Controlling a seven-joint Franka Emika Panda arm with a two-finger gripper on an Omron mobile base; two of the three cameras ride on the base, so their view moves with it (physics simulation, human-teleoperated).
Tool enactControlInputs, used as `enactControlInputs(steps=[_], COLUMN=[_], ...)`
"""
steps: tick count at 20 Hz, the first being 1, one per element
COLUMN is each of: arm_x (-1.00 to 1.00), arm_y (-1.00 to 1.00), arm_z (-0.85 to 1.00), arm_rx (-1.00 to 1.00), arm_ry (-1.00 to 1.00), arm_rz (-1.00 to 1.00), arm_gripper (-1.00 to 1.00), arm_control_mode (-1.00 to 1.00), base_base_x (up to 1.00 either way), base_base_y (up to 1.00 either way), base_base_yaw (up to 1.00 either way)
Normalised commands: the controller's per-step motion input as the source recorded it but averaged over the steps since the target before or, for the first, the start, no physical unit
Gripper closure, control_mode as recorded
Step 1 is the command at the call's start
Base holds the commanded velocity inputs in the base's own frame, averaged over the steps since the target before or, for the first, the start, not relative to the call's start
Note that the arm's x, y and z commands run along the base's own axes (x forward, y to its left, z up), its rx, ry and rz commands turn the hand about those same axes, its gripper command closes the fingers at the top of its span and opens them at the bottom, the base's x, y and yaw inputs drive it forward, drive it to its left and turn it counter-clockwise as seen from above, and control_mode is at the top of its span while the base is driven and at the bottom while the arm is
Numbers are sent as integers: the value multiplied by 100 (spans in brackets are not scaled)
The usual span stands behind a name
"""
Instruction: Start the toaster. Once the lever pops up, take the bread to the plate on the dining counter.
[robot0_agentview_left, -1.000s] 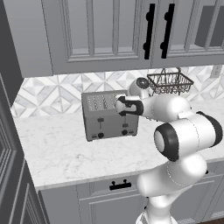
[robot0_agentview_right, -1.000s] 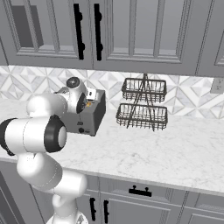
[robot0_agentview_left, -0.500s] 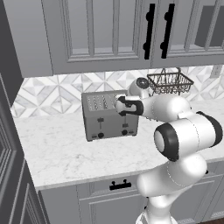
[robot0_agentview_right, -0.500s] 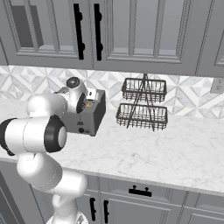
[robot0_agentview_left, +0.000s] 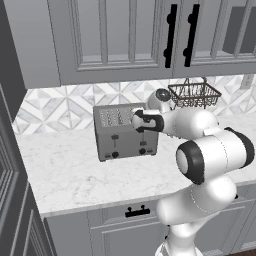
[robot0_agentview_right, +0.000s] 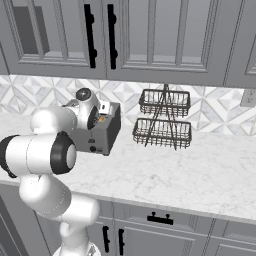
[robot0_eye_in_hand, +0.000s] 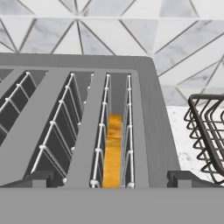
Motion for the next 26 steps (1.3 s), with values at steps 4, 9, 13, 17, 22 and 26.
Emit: enactControlInputs(steps=[4, 9, 13, 17, 22, 26], arm_x=[0, 0, 0, 0, 0, 0], arm_y=[0, 0, 0, 0, 0, 0], arm_z=[0, 0, 0, 0, 0, 0], arm_rx=[0, 0, 0, 0, 0, 0], arm_ry=[0, 0, 0, 0, 0, 0], arm_rz=[0, 0, 0, 0, 0, 0], arm_gripper=[-100, -100, -100, -100, -100, -100], arm_control_mode=[-100, -100, -100, -100, -100, -100], base_base_x=[0, 0, 0, 0, 0, 0], base_base_y=[0, 0, 0, 0, 0, 0], base_base_yaw=[0, 0, 0, 0, 0, 0])
